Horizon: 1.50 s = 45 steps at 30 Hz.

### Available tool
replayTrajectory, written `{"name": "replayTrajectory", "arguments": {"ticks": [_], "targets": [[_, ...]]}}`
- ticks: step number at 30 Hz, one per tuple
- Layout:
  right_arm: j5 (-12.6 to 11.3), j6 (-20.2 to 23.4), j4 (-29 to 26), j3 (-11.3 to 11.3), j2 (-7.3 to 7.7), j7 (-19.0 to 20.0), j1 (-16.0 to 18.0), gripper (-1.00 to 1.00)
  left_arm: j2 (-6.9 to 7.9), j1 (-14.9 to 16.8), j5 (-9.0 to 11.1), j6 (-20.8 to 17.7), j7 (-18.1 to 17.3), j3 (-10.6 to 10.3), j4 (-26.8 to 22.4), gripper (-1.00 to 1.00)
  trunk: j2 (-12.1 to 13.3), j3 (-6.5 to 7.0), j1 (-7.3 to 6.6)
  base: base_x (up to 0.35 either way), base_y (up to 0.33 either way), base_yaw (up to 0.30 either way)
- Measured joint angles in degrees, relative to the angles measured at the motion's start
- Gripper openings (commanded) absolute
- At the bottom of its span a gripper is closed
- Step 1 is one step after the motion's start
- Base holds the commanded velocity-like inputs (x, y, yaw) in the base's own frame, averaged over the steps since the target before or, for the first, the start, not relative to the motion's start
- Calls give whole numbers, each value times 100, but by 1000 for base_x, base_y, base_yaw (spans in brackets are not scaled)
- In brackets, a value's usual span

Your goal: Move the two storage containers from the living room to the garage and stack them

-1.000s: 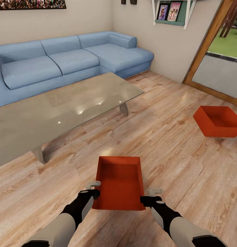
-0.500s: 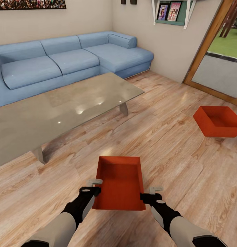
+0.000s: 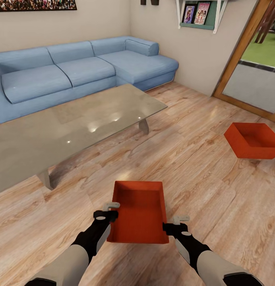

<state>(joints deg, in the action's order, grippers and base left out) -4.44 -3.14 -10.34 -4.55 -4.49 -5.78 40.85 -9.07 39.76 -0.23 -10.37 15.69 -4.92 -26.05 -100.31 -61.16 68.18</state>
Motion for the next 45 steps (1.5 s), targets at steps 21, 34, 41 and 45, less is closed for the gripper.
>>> {"name": "replayTrajectory", "arguments": {"ticks": [21,34,41,45], "targets": [[-5,1,-20,17,0,0,0,100,22,-4,63,19,-9,49,-28,100,-560,-251,307,0,0,0],[-1,-113,-42,14,8,0,1,100,110,-3,78,16,-19,52,67,100,-1081,-484,593,0,0,0],[-7,-114,-44,44,9,-1,-1,100,123,-4,79,14,-19,52,67,100,-1362,-610,746,0,0,0],[-9,-110,-44,43,9,-1,2,100,122,-5,81,14,-20,52,71,100,-1523,-682,834,0,0,0]]}}
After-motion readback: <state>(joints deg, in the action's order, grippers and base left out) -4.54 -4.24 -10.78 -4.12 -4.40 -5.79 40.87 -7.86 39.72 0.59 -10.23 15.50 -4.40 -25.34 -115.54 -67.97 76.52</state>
